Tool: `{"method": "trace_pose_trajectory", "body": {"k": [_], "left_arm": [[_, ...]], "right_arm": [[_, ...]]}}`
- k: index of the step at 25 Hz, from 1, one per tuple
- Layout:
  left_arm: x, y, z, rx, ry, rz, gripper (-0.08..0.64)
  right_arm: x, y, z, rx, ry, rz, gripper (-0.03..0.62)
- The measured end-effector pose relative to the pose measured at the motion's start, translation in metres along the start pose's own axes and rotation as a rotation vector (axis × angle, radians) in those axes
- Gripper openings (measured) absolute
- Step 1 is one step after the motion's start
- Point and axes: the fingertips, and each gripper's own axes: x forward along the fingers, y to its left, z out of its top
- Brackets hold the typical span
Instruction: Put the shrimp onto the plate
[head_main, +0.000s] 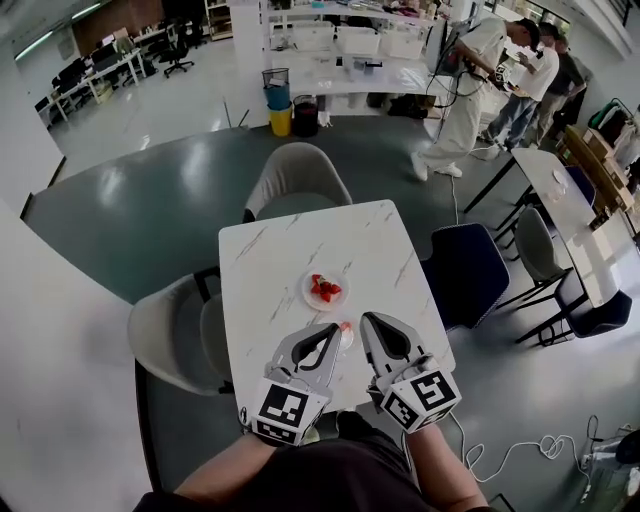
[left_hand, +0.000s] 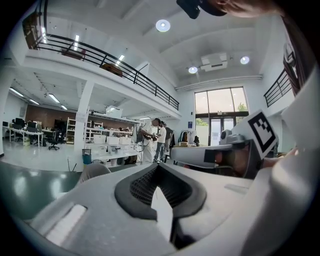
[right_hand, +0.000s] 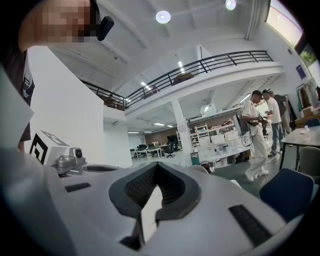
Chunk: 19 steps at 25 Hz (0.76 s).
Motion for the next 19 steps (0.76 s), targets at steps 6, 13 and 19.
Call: {"method": "trace_pose_trajectory", "body": {"k": [6, 13, 19], "left_arm": [[-0.011, -0.003, 0.014, 0.018, -0.028, -0.001, 0.008], [-0.014, 0.001, 0.012, 0.023, -0.044, 0.002, 0.008], [-0.011, 0.004, 0.009, 0.017, -0.036, 0.007, 0.008]], "right_arm": [[-0.005, 0.012, 0.015, -0.024, -0.029, 0.000, 0.002], [-0.002, 0.017, 0.015, -0.035, -0.030, -0.002, 0.002], [0.002, 0.015, 0.012, -0.031, -0.022, 0.001, 0.002]]}}
